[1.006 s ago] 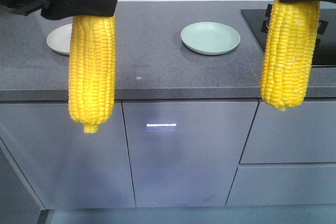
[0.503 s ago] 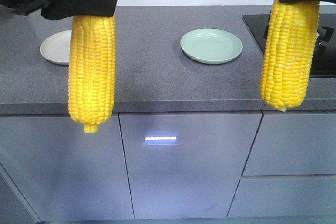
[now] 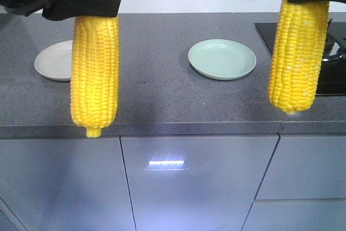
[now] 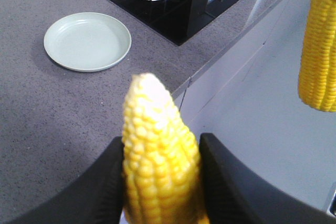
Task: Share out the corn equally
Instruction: 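Hold both cobs aloft while the base drives to the other counter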
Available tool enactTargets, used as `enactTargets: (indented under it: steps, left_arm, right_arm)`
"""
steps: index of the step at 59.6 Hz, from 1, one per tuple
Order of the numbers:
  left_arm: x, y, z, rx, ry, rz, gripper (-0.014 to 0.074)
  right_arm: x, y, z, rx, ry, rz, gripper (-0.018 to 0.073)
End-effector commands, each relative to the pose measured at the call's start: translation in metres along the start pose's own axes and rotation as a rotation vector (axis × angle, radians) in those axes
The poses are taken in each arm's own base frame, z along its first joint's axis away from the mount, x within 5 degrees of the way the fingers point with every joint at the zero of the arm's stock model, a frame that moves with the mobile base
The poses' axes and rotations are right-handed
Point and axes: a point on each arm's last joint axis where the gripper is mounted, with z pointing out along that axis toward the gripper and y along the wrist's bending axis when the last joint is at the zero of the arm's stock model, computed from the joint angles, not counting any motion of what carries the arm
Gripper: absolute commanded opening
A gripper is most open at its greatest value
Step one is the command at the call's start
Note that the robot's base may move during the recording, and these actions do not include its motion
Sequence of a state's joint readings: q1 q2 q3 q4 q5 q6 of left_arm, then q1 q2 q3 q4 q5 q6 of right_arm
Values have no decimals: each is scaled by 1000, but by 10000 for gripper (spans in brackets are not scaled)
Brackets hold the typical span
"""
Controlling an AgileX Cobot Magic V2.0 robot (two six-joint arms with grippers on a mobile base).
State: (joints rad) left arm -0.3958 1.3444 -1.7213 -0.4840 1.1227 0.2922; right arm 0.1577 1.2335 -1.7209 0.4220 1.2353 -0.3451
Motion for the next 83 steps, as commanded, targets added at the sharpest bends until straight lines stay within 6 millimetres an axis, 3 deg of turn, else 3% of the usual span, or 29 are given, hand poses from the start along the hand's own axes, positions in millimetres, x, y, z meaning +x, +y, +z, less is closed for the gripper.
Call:
enactTargets:
  steps: [1, 83]
  left_arm:
    - [-11, -11, -19, 15, -117, 7, -6]
    - [-11, -11, -19, 15, -117, 7, -6]
  right_arm:
    - [-9, 4, -14, 11, -105, -11, -5]
    - [-9, 4, -14, 11, -105, -11, -5]
